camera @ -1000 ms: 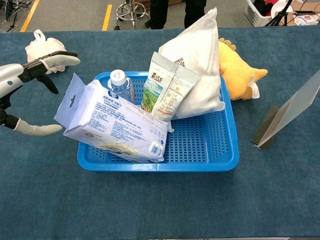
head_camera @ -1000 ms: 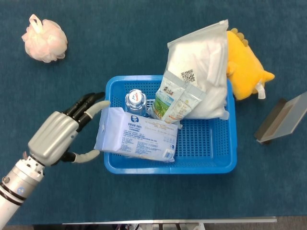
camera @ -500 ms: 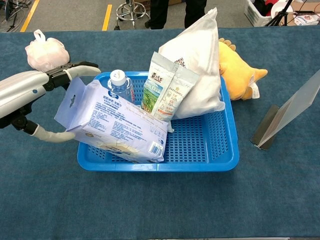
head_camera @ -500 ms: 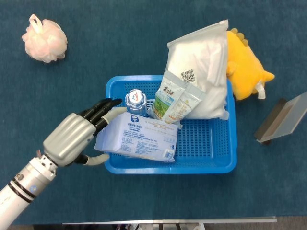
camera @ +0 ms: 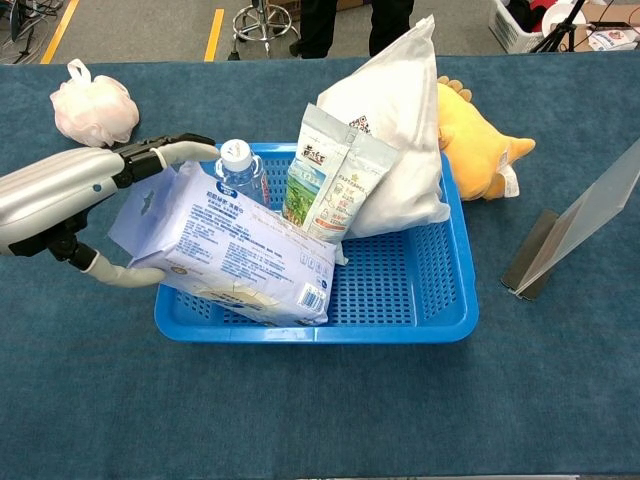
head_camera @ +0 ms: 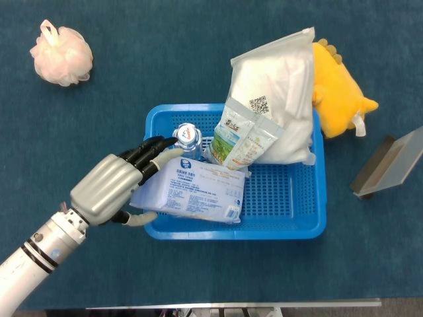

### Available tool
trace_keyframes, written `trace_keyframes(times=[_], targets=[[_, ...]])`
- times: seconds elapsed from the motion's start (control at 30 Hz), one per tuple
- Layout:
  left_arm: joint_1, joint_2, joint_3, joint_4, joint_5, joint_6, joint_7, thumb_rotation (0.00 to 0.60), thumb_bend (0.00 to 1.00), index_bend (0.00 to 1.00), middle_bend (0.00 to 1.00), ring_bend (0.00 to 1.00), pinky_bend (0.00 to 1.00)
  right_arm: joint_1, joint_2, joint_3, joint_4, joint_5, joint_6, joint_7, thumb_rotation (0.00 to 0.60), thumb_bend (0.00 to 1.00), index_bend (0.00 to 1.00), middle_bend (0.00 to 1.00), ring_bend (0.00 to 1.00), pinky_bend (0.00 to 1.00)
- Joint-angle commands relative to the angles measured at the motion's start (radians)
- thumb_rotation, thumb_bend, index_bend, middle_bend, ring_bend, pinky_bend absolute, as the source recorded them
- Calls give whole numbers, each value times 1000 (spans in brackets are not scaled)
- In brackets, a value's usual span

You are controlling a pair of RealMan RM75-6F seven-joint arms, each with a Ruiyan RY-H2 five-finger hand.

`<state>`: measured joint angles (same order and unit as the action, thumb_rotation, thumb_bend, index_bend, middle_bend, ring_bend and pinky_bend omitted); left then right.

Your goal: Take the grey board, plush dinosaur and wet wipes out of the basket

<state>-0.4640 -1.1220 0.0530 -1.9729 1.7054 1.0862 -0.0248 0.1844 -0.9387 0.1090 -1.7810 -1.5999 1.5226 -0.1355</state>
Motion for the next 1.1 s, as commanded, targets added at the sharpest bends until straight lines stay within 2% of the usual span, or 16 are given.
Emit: trace_keyframes(times=[0.03,0.2,0.3,0.37,0.5,0.83,1.1], targets=[[-11,-7,-5,4,-3,-9,-3,600,185,27,0,0,282,0,-1,0,1,1,-1,0,600,0,229,266,222,480],[-24,-27,-11,19,2,-9,-17,600,184,62,0,0,302,-1,-5,-1,6,5,-7,6,600,0,229,266,222,480],[-24,-43,-13,32,13,10,-30,600,185,118,0,14,382,-3,-7,-1,9,6,-9,10,600,0,229,266,222,480],[-19,-59,-15,45,23,34,-35,600,185,174,11,59,447,-4,-8,-2,11,6,-8,14,600,0,229,266,222,480],[-13,-82,-11,63,33,56,-40,600,185,251,105,149,529,-7,-10,-3,16,6,-8,19,600,0,229,266,222,480],[-12,-108,0,80,31,69,-64,600,184,356,308,308,640,-9,-14,-5,23,8,-14,27,600,0,229,266,222,480],[-11,-122,6,90,32,81,-66,600,185,427,406,392,698,-7,-20,-5,28,9,-20,33,600,0,229,266,222,480]])
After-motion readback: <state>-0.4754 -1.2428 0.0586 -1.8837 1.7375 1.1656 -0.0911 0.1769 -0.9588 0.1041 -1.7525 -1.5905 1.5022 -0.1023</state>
